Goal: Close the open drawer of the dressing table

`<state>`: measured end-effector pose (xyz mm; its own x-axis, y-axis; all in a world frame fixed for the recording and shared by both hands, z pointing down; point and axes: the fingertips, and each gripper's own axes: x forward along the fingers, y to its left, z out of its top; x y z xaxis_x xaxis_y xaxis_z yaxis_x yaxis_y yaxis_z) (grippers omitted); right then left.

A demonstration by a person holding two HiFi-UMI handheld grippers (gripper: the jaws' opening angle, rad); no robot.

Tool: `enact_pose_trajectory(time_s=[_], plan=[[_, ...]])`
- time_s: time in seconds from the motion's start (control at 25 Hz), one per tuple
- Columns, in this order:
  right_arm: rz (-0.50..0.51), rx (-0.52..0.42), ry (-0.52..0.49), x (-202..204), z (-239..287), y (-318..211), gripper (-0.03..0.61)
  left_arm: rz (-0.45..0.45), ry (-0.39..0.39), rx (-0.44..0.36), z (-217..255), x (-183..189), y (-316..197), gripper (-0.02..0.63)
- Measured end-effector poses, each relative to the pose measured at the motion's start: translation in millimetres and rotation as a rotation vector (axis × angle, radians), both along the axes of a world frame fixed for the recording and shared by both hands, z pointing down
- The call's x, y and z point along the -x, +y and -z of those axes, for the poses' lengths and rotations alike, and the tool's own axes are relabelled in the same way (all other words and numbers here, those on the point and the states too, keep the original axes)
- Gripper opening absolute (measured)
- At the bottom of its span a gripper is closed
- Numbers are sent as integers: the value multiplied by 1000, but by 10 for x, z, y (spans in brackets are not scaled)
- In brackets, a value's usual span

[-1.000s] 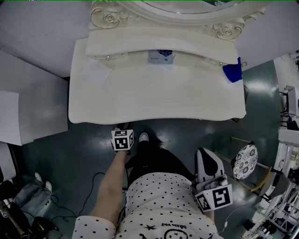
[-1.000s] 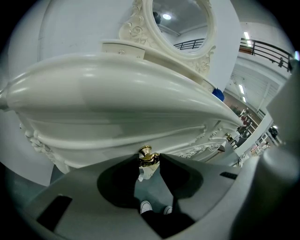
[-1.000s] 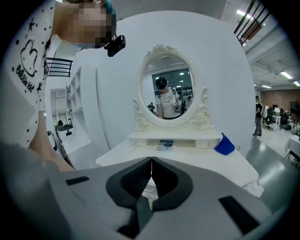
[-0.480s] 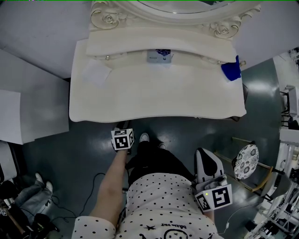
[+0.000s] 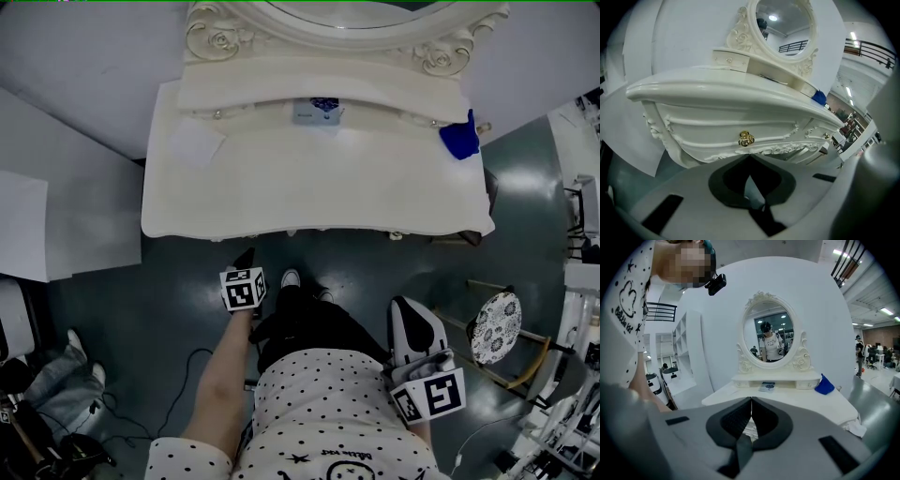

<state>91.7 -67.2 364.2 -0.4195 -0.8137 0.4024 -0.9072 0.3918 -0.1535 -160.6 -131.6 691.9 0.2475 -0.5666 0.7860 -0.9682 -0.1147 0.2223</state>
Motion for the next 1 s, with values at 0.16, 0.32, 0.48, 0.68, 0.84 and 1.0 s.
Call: enact_pose_trajectory(time_s=[0.16,0.32,0.48,0.68,0.84,1.0], plan=[[14,-11,-8,-64,11,87,9,-2,-24,-59,147,-3,4,11],[31,-20,-12,-135,24,186,9,-13,-49,-162,451,-3,-67,11],[44,-30,-14,-213,49,293,9,-18,-66,-257,833,-44,-113,11],[52,-40,-21,-345,66,424,9,-2,-57,-355,1289,-189,-99,11],[72,-48,-34,-420,86,544,9,-15,-52,-437,1687,-372,12,11],[94,-54,-40,-480,82,661,9,-3,-20,-533,2123,-539,172,11]])
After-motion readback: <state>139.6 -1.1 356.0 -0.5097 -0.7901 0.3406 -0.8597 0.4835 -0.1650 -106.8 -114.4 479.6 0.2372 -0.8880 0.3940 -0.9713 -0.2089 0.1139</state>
